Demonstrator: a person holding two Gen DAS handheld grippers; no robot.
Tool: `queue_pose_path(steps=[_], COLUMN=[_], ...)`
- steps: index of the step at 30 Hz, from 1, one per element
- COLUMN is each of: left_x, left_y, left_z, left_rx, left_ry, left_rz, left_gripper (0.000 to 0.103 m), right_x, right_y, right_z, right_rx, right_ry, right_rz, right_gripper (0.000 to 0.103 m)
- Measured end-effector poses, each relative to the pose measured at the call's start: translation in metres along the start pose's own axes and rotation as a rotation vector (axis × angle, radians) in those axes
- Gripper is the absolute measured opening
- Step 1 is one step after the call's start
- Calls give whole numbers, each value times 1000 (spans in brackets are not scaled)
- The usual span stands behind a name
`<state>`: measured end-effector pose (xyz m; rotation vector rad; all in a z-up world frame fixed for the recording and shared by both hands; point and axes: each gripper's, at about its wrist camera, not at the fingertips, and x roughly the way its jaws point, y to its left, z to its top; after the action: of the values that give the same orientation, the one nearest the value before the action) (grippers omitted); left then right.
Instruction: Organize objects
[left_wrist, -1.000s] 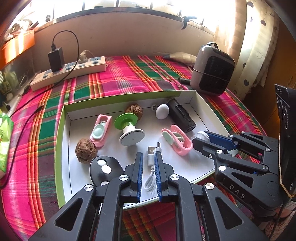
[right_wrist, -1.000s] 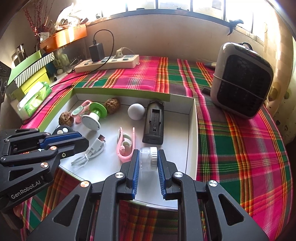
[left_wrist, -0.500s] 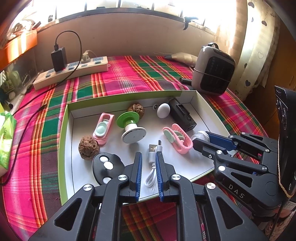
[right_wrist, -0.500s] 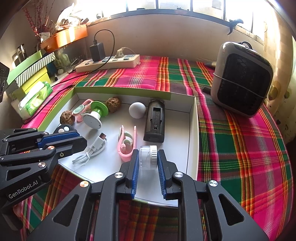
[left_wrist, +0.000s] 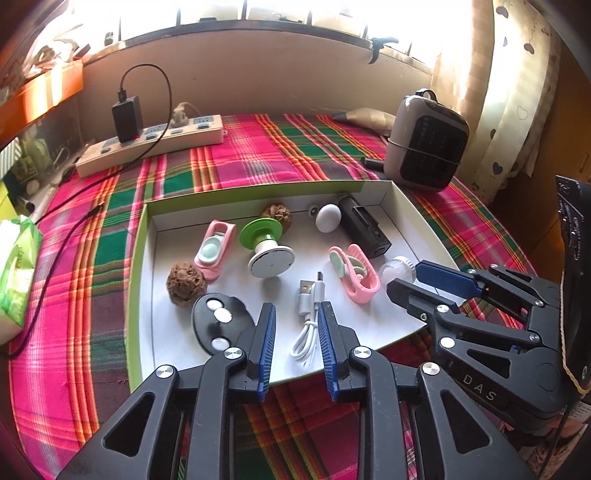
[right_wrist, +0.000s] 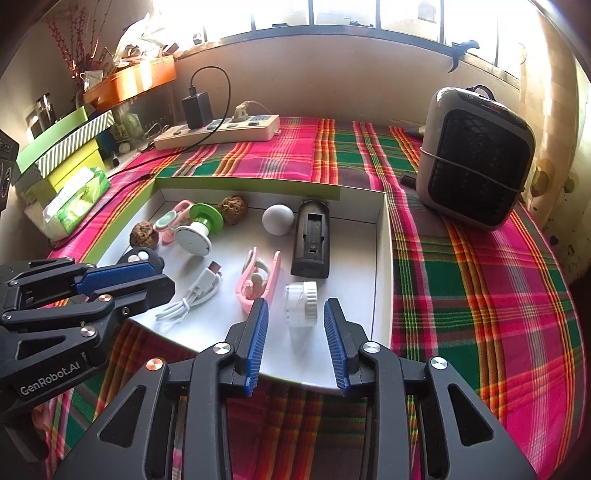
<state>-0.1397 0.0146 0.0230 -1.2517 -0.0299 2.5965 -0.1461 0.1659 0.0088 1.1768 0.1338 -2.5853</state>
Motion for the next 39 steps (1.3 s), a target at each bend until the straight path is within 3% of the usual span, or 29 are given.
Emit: queue_pose_path(steps=[5, 23, 39], left_x=[-6, -46, -36], left_y=[-1, -11, -7], left_z=[-3, -33, -70], left_rx=[-9, -19, -80], left_ry=[-9, -94, -13], left_rz=[18, 153, 213], left_gripper=[22, 23, 24], right_x=[-7, -42, -33], right_y=[4, 27, 31], right_z=[-2, -23, -57], right_rx=[-1, -5, 5], right_ry=[-14, -59, 21], right_rz=[0, -3, -5], right_gripper=[41, 42, 45])
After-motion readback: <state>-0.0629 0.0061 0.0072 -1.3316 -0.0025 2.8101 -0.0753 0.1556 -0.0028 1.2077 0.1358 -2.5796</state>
